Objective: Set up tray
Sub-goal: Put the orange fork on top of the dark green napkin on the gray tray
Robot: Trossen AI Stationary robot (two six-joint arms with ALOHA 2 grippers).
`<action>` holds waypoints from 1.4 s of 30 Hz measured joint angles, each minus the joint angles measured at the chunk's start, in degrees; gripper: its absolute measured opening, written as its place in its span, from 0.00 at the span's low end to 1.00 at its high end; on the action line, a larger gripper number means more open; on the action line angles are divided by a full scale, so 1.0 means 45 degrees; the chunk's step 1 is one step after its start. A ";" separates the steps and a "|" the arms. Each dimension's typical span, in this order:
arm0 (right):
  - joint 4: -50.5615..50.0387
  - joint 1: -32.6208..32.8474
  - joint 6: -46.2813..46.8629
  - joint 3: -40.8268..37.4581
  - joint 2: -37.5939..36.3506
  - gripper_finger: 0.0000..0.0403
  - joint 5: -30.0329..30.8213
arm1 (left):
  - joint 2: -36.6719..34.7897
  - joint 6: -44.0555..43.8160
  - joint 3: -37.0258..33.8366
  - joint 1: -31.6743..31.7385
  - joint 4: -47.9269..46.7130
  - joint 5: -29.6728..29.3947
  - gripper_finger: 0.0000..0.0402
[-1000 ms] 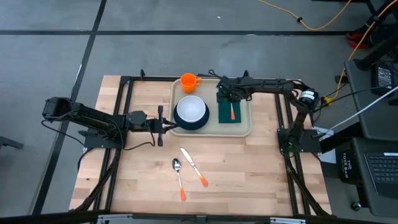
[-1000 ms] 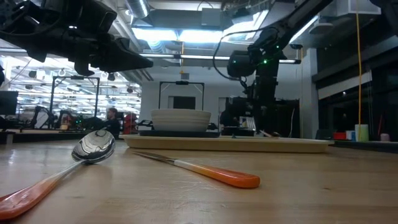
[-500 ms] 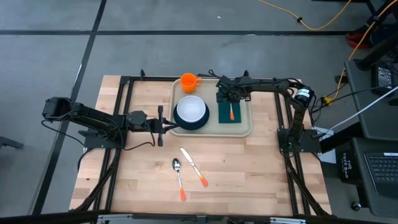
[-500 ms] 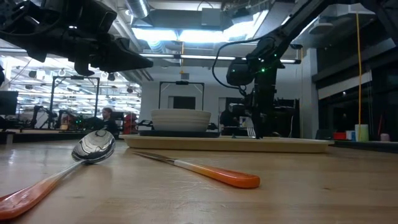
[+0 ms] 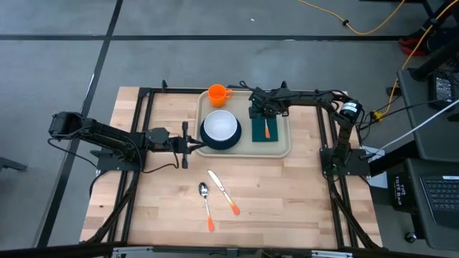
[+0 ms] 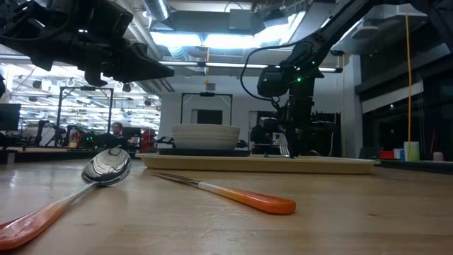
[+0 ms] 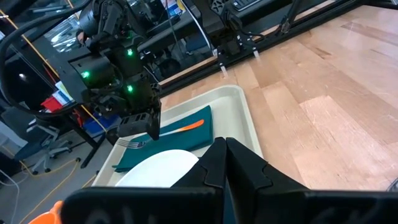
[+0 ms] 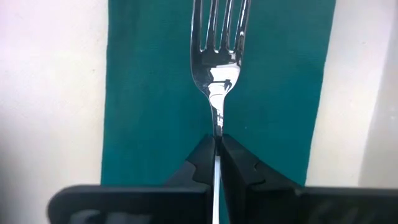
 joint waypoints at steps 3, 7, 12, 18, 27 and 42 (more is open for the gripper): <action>0.0000 -0.0005 0.0000 0.0000 0.0000 0.04 0.0025 | 0.0001 0.0000 -0.0001 0.0000 0.0000 0.0000 0.01; -0.0005 -0.0005 0.0005 0.0000 0.0000 0.04 0.0071 | -0.0003 0.0000 0.0003 0.0000 0.0000 0.0000 0.01; -0.0005 -0.0005 0.0000 0.0000 0.0000 0.04 0.0087 | 0.0000 0.0000 0.0004 0.0000 0.0000 0.0000 0.01; -0.0002 -0.0005 0.0013 0.0000 0.0000 0.04 0.0092 | 0.0000 0.0000 0.0001 0.0000 0.0000 0.0000 0.01; 0.0149 -0.0005 0.0004 0.0005 -0.0005 0.04 0.0245 | -0.0003 -0.0010 -0.0001 -0.0015 0.0000 0.0436 0.01; 0.0248 -0.0005 -0.0049 0.0024 0.0469 0.04 -0.0004 | -0.0002 -0.0010 -0.0001 -0.0015 -0.0005 0.0457 0.01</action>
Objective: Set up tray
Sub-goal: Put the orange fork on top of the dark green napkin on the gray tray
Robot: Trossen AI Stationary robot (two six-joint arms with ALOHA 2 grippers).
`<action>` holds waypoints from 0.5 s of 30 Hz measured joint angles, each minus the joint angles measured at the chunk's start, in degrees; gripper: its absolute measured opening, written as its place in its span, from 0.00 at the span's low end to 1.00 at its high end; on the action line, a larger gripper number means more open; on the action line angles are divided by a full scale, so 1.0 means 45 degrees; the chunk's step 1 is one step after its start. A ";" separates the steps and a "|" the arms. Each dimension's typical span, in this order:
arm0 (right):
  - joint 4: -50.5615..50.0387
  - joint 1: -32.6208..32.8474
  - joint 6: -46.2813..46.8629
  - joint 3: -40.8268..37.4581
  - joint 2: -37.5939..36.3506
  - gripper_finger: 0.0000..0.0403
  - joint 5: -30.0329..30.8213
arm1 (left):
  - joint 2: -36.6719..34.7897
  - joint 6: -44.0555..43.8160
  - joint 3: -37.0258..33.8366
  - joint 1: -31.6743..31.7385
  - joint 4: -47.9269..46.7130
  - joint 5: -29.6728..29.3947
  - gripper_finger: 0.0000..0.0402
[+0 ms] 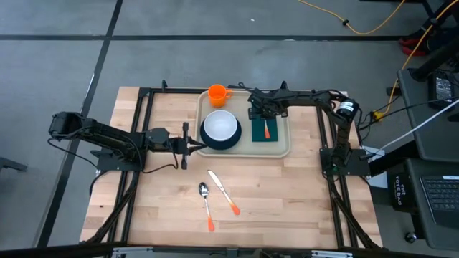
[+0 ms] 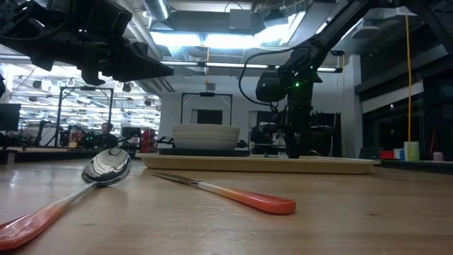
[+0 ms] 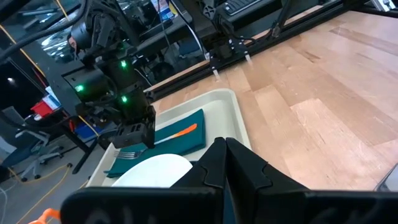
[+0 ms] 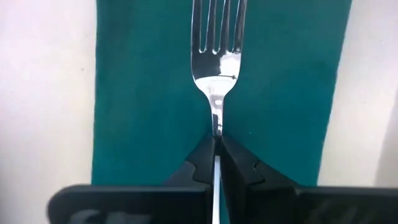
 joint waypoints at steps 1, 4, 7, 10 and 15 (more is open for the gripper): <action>-0.0001 0.0000 0.0000 0.0000 0.0028 0.04 0.0005 | -0.0001 0.0001 0.0000 0.0001 0.0000 0.0000 0.01; -0.0001 -0.0005 0.0000 0.0005 0.0075 0.04 0.0014 | 0.0004 0.0000 0.0000 0.0001 0.0000 0.0000 0.01; 0.0004 -0.0010 0.0000 0.0005 0.0079 0.04 0.0009 | -0.0001 0.0005 0.0000 0.0001 -0.0005 0.0000 0.01; 0.0004 -0.0010 -0.0001 0.0005 0.0080 0.04 0.0009 | 0.0000 0.0005 0.0000 0.0001 -0.0005 0.0000 0.01; 0.0005 -0.0010 0.0006 0.0005 0.0091 0.06 -0.0001 | -0.0001 0.0005 0.0000 0.0001 -0.0004 0.0000 0.01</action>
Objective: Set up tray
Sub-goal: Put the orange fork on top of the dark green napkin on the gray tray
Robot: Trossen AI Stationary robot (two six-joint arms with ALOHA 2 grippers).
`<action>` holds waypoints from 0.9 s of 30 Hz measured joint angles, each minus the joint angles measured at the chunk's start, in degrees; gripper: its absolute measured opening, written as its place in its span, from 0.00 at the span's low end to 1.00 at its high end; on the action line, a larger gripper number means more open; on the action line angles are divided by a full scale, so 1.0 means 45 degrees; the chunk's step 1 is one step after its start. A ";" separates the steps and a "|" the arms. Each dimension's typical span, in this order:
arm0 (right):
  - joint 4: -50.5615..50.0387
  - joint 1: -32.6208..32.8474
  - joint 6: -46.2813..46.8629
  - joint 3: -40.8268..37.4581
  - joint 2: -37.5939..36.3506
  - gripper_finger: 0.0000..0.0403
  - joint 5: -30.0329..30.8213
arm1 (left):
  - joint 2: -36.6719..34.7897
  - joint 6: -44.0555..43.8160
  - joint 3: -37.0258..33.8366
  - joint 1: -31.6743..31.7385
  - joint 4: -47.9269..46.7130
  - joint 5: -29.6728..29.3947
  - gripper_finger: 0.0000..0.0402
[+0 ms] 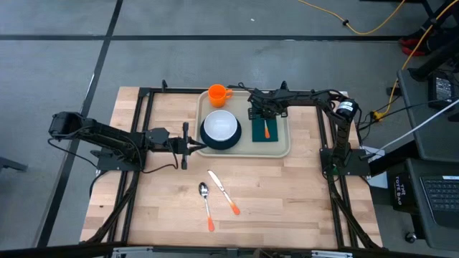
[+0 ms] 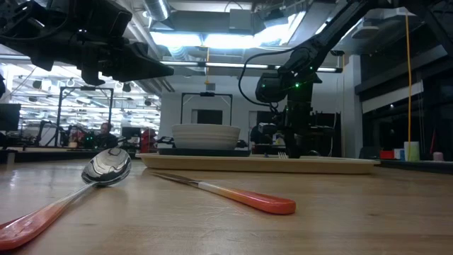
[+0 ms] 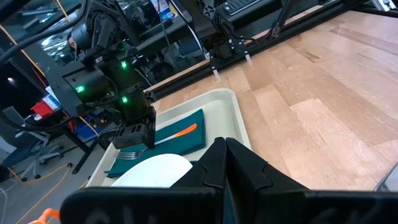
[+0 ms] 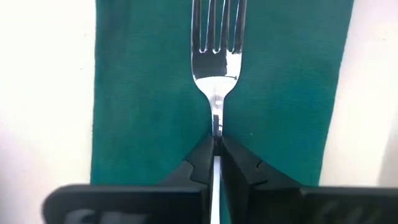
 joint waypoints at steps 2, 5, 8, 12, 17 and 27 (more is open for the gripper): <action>0.0004 -0.0005 0.0028 0.0000 0.0013 0.09 0.0000 | 0.0004 0.0000 0.0000 0.0000 -0.0001 0.0000 0.01; 0.0004 -0.0005 -0.0004 -0.0005 0.0028 0.14 -0.0106 | 0.0000 0.0000 0.0000 0.0000 -0.0001 0.0000 0.01; 0.0028 -0.0005 -0.0006 -0.0005 0.0028 0.18 -0.0309 | 0.0000 0.0000 0.0000 0.0000 -0.0001 0.0001 0.01; 0.0062 -0.0005 -0.0006 -0.0005 0.0028 0.23 -0.0341 | 0.0000 0.0000 0.0000 0.0000 -0.0001 0.0005 0.01; 0.0052 -0.0005 -0.0009 -0.0005 0.0028 0.26 -0.0353 | 0.0000 0.0000 0.0000 -0.0002 -0.0001 0.0005 0.01; -0.0225 -0.0005 -0.0540 0.0306 0.0033 0.28 -0.0630 | 0.0003 0.0000 0.0000 0.0000 -0.0006 0.0005 0.01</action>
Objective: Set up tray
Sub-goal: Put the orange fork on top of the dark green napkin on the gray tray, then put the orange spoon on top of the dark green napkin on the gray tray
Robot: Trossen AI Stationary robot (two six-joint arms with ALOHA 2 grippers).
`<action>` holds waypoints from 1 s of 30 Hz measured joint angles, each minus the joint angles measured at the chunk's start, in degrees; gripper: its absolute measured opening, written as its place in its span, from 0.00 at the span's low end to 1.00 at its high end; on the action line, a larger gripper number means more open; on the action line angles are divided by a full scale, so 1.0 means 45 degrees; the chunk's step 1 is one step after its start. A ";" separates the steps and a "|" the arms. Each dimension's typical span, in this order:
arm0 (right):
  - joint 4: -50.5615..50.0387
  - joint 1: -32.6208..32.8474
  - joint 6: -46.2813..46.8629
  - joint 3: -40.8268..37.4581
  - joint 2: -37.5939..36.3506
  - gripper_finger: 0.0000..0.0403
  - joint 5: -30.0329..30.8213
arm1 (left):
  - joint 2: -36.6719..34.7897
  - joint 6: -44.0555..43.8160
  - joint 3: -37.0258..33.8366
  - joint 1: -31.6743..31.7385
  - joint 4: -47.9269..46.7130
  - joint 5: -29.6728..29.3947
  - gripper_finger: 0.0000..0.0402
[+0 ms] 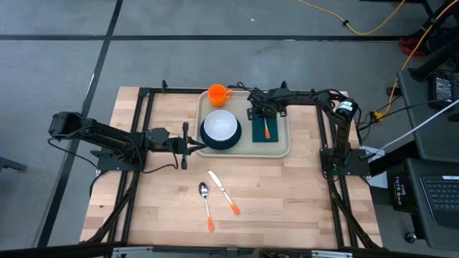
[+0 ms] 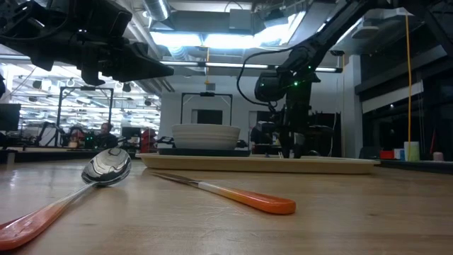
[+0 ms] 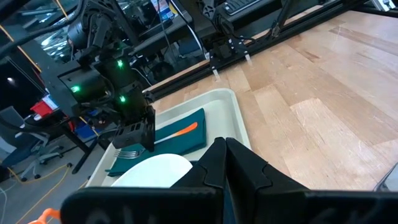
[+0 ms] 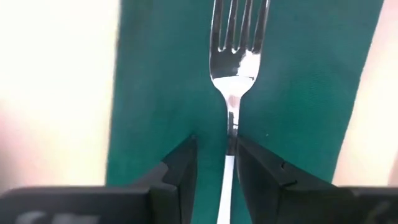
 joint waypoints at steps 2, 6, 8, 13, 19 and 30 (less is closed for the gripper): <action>-0.0176 0.0000 -0.0113 0.0191 0.0000 0.28 0.0004 | 0.0001 0.0000 0.0000 0.0000 -0.0017 0.0001 0.01; -0.0523 0.0000 -0.0136 0.0472 0.0000 0.28 0.0009 | -0.0003 0.0000 0.0000 0.0000 -0.0060 0.0004 0.01; -0.0742 -0.0028 -0.0136 0.0586 0.0000 0.28 0.0009 | -0.0003 0.0000 0.0000 0.0000 -0.0082 0.0000 0.01; -0.2061 -0.0191 -0.0083 0.0830 0.0000 0.28 0.0045 | 0.0002 0.0000 0.0000 0.0000 -0.0092 0.0005 0.01; -0.3239 -0.0225 -0.0077 0.1243 -0.0007 0.28 0.1140 | -0.0002 0.0000 0.0000 -0.0004 -0.0335 -0.0005 0.01; -0.3303 0.0968 -0.1141 0.1701 -0.1472 0.28 0.1660 | -0.0002 0.0278 0.0000 -0.0001 -0.0371 -0.0019 0.01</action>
